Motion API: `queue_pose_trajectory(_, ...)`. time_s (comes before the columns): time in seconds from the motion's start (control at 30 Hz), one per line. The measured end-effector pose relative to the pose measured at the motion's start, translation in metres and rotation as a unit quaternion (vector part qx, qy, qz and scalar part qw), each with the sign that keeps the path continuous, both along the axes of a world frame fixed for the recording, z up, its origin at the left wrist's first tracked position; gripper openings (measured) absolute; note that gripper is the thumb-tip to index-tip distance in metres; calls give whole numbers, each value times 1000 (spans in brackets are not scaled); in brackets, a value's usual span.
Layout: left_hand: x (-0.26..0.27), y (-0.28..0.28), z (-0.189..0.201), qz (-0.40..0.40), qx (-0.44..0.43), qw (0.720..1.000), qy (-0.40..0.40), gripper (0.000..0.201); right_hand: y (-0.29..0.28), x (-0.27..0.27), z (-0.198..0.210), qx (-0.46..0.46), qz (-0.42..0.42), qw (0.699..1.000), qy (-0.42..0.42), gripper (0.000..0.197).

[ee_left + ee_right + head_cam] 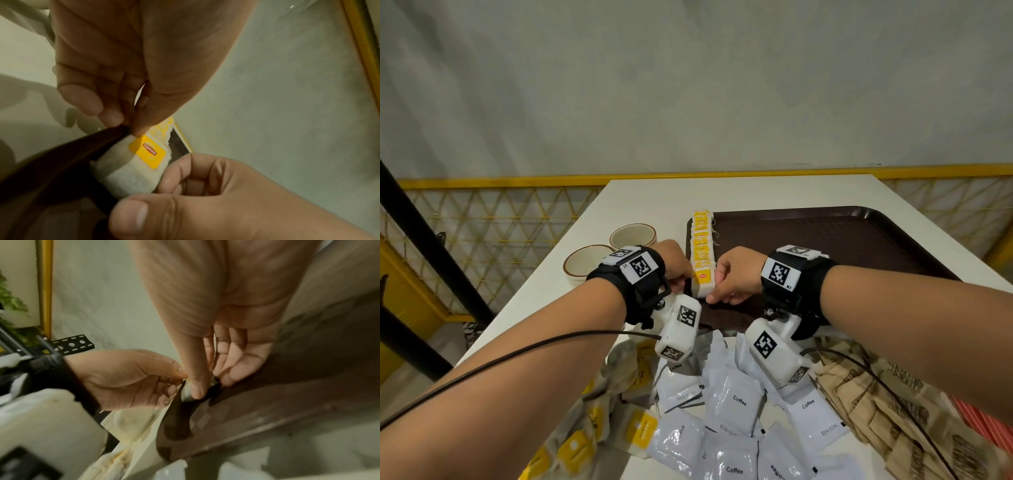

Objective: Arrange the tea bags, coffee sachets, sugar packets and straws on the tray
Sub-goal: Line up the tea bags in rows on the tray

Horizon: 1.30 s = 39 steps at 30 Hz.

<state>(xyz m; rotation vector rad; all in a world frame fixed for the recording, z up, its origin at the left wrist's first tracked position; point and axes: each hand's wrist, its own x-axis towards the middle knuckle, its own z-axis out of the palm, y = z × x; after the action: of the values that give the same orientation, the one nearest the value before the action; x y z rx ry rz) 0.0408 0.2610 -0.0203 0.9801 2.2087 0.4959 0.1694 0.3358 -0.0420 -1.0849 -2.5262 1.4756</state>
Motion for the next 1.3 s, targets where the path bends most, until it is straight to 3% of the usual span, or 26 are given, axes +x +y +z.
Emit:
queue_pose_trajectory(0.2,-7,-4,-3,6,26,1000,-13,24,1,0,5,15,15,999,-35,28)
queue_pose_trajectory(0.4,-9,-10,5,16,63,997,-33,1,5,5,15,-51,-52,995,63,17)
queue_pose_trajectory(0.53,-3,-5,4,24,76,996,-49,8,0,1,8,-85,-66,991,78,18)
queue_pose_trajectory(0.73,-1,0,2,38,109,992,-46,15,11,-6,2,-41,-145,984,95,16)
queue_pose_trajectory(0.9,-2,5,5,65,137,987,-44,7,7,-14,0,-67,-165,977,116,23)
queue_pose_trajectory(1.0,-3,9,5,68,144,986,-39,19,11,-22,2,-55,-207,969,123,24)
queue_pose_trajectory(1.17,-2,9,8,55,134,988,-55,19,33,-38,-22,-20,-156,984,83,34)
queue_pose_trajectory(1.23,-4,6,9,47,132,988,-58,20,19,-29,-8,-18,-165,982,86,20)
queue_pose_trajectory(1.3,-6,2,11,38,130,989,-57,22,8,-16,8,-27,-180,979,88,23)
